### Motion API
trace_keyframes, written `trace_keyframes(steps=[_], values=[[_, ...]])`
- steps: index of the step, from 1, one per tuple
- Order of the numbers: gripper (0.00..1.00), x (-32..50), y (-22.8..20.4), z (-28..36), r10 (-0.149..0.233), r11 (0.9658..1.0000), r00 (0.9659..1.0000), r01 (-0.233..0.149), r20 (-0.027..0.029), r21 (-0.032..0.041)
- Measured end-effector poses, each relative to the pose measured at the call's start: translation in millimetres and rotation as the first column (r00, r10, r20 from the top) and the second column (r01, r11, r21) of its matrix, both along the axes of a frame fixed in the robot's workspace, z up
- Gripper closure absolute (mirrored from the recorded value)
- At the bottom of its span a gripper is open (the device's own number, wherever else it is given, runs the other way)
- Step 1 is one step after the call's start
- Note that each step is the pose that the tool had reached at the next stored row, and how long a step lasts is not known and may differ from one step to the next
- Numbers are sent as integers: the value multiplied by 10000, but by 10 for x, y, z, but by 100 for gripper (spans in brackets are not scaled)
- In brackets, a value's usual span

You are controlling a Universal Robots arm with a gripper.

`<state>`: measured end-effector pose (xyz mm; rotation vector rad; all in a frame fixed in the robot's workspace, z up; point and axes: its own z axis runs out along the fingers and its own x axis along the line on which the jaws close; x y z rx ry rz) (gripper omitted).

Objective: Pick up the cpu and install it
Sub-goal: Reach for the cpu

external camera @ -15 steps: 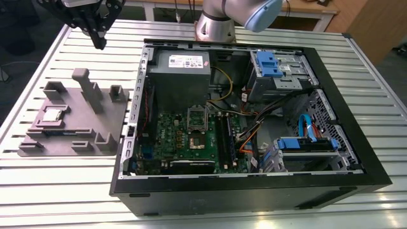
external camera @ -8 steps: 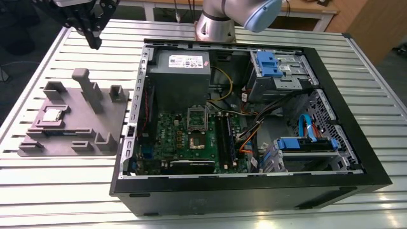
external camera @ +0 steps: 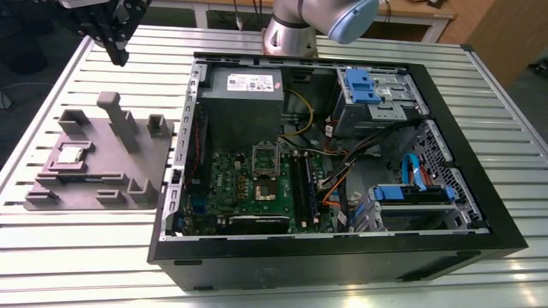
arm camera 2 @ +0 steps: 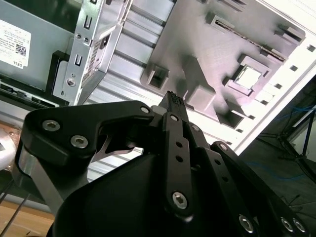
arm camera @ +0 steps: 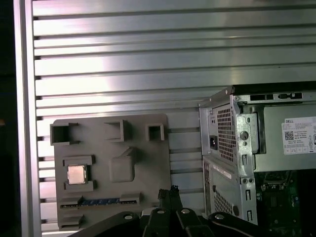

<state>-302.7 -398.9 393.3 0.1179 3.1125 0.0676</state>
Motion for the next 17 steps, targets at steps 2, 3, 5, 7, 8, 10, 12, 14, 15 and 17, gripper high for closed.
trace_keyframes(steps=[2,3,5,7,8,10,12,14,15,17], values=[[90,-25,0,0,0,10000,10000,0,0,0],[90,-37,0,0,0,10000,10000,0,0,0],[90,-62,0,0,0,10000,10000,0,0,0],[90,-87,0,0,0,10000,10000,0,-1,0],[90,-99,0,0,0,10000,10000,0,0,0],[90,-125,0,0,0,10000,10000,0,0,1],[90,-149,0,0,-1,10000,10000,1,0,0],[90,-174,0,0,-1,10000,10000,1,-1,0],[90,-186,0,0,0,10000,10000,0,0,0],[90,-211,0,0,0,10000,10000,0,0,0]])
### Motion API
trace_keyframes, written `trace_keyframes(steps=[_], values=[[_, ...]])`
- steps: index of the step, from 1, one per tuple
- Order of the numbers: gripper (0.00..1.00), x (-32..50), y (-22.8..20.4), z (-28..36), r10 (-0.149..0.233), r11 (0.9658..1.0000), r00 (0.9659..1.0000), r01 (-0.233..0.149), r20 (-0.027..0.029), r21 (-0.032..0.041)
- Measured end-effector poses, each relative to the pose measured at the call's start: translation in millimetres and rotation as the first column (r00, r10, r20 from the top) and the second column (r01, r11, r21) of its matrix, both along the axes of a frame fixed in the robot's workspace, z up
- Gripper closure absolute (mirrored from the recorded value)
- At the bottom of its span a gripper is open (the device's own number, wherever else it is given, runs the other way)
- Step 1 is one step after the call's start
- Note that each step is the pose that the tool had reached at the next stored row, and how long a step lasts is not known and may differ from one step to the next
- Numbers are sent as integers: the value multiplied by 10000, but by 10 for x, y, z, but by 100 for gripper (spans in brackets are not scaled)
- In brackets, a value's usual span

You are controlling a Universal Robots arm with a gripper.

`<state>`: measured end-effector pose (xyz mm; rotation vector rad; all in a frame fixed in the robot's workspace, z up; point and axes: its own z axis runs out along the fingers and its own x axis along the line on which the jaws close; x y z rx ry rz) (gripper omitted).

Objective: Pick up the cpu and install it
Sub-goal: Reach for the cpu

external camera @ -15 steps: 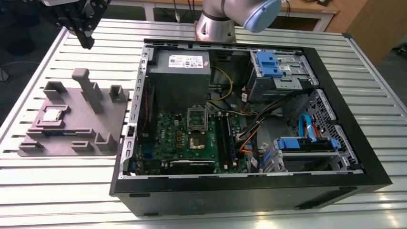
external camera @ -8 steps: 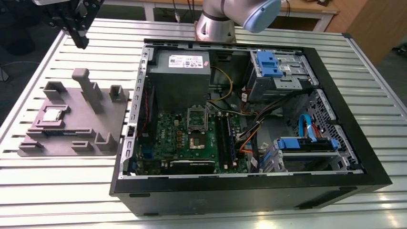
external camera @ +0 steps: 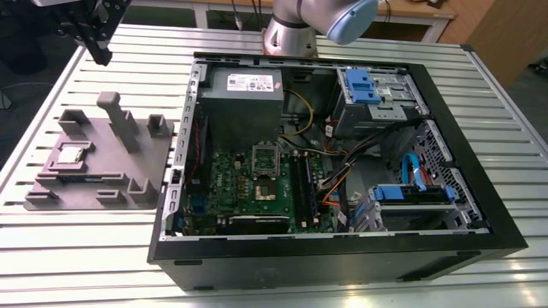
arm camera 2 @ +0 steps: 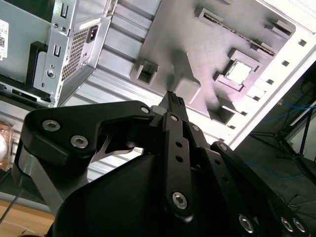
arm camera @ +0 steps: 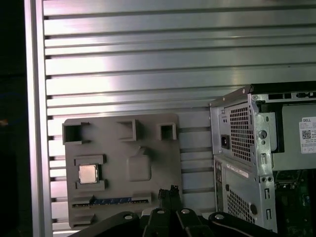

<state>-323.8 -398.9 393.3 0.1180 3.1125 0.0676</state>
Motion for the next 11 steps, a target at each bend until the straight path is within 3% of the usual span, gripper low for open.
trace_keyframes(steps=[11], values=[[90,-137,0,0,0,10000,10000,0,0,0]])
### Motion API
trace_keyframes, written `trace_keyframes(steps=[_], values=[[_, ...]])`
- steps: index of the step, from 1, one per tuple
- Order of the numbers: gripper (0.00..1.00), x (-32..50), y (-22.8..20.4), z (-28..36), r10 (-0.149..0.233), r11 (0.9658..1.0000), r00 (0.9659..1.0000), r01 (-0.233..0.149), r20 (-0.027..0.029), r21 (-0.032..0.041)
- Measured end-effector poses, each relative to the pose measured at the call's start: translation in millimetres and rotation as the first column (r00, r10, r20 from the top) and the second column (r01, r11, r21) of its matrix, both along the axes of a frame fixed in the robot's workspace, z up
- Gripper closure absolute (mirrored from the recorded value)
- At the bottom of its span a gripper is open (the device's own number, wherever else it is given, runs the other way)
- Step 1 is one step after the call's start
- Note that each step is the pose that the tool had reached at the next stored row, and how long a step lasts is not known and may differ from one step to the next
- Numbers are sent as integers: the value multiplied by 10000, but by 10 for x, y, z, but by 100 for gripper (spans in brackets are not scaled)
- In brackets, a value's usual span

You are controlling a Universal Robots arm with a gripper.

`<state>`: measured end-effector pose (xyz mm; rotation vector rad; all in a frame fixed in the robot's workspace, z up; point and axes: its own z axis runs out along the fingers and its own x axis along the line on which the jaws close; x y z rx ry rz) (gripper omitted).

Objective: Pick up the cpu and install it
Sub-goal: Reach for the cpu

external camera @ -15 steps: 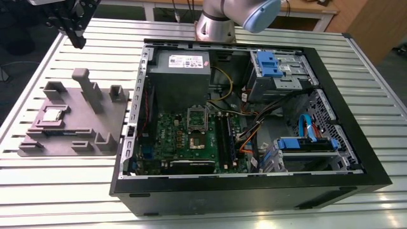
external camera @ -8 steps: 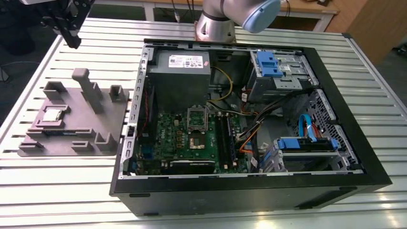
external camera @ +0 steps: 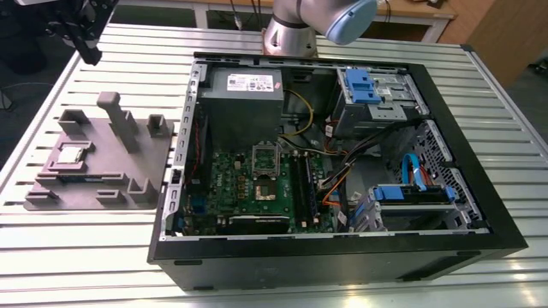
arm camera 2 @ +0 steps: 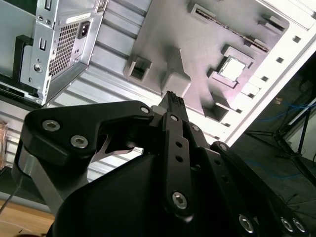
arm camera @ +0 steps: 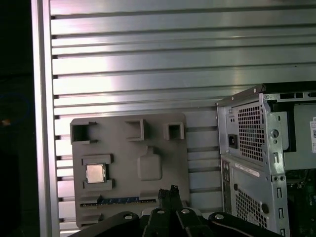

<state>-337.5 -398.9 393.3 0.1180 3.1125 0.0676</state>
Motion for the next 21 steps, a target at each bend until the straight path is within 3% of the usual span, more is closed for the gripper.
trace_keyframes(steps=[21], values=[[90,-249,0,0,1,10000,10000,-1,0,1]])
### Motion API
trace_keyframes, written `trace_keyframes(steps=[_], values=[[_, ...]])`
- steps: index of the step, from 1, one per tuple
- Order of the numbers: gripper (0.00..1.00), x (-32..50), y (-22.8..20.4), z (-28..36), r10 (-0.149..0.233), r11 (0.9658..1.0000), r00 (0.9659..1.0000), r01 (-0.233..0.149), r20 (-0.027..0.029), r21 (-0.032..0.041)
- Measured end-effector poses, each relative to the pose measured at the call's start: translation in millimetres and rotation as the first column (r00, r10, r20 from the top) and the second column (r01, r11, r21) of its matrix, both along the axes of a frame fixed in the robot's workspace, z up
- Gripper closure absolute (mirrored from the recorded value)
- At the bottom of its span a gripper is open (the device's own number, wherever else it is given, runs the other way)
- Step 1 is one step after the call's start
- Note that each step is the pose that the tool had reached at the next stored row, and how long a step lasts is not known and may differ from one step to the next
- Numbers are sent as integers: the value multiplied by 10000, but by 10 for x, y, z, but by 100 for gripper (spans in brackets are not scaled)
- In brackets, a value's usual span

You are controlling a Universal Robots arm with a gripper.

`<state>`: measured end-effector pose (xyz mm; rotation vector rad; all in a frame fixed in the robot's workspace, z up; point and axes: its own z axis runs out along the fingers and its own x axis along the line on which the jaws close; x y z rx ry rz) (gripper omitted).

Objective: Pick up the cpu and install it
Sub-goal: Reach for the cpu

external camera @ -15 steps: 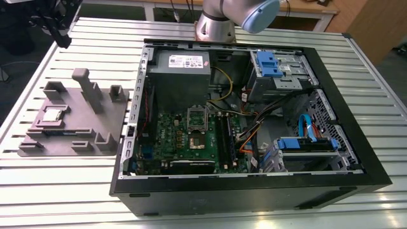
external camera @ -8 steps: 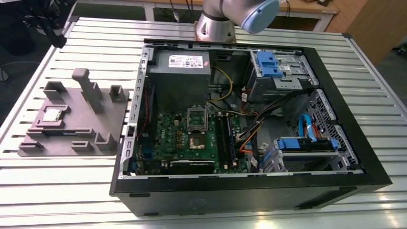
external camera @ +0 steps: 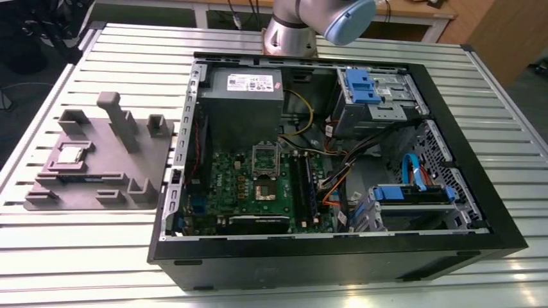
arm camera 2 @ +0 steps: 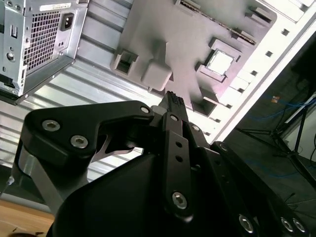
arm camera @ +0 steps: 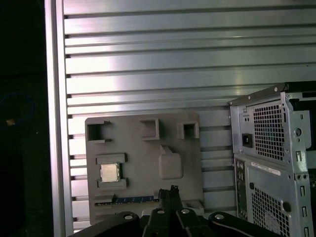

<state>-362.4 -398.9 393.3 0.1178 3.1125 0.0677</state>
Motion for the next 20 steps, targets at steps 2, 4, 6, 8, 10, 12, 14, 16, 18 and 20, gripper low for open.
trace_keyframes(steps=[2,4,6,8,10,12,14,16,18,20], values=[[90,41,0,0,-1,10000,10000,1,1,0],[90,47,0,0,-1,10000,10000,1,0,0],[90,48,0,-1,-2,10000,10000,2,1,0],[90,50,0,0,-1,10000,10000,1,0,-1],[90,50,0,0,-1,10000,10000,1,1,0],[90,51,0,0,-1,10000,10000,1,1,-1],[90,52,0,-1,-1,10000,10000,1,1,0],[90,53,0,0,-1,10000,10000,1,1,-1],[90,49,-1,0,0,10000,10000,0,0,-1],[90,25,0,-2,-1,10000,10000,1,1,-1]])
